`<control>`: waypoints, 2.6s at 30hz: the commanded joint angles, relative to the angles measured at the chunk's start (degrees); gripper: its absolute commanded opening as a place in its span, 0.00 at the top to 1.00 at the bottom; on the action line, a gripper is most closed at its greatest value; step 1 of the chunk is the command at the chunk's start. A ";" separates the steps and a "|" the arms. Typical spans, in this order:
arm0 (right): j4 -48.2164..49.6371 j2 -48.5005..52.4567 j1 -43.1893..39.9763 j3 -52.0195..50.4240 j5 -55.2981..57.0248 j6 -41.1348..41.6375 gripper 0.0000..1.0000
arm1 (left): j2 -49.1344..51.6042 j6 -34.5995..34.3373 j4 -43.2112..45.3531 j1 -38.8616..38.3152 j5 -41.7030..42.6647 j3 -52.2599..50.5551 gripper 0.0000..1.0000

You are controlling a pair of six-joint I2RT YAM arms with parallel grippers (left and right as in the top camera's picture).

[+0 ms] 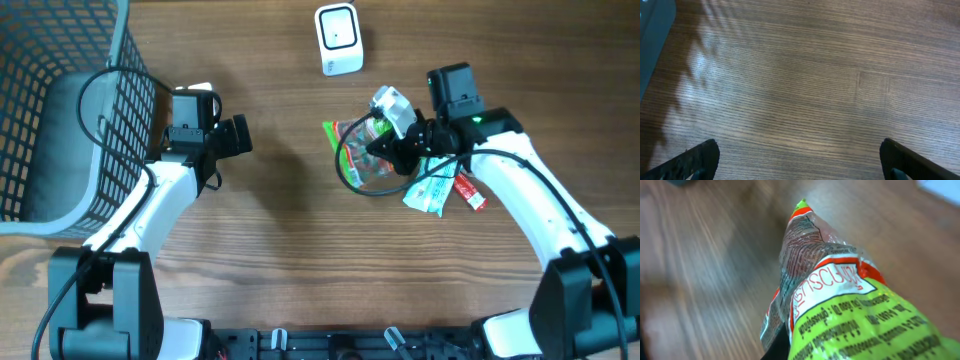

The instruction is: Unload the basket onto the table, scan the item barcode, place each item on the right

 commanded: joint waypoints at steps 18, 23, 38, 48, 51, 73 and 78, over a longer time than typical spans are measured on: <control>4.57 3.80 14.47 38.03 48.41 -30.12 0.96 | 0.02 1.49 -0.04 0.39 0.55 -0.20 0.00; 15.82 14.47 14.67 38.03 52.65 -36.20 0.96 | 0.02 1.49 -0.04 0.39 0.55 -0.20 0.00; 51.58 38.32 14.84 38.01 58.38 -37.35 0.96 | 0.02 1.49 -0.04 0.39 0.55 -0.20 0.00; 54.03 40.04 14.82 38.01 61.09 -25.86 0.96 | 0.02 1.49 -0.04 0.39 0.55 -0.20 0.00; 54.77 40.04 14.84 38.01 62.93 -26.29 0.96 | 0.02 1.49 -0.04 0.39 0.55 -0.20 0.00; 39.76 40.17 14.45 36.92 58.53 -1.07 0.96 | 0.02 1.49 -0.04 0.39 0.55 -0.20 0.00; 46.56 37.77 14.45 36.94 68.59 -1.18 0.96 | 0.02 1.51 -0.04 0.39 0.55 -0.20 0.00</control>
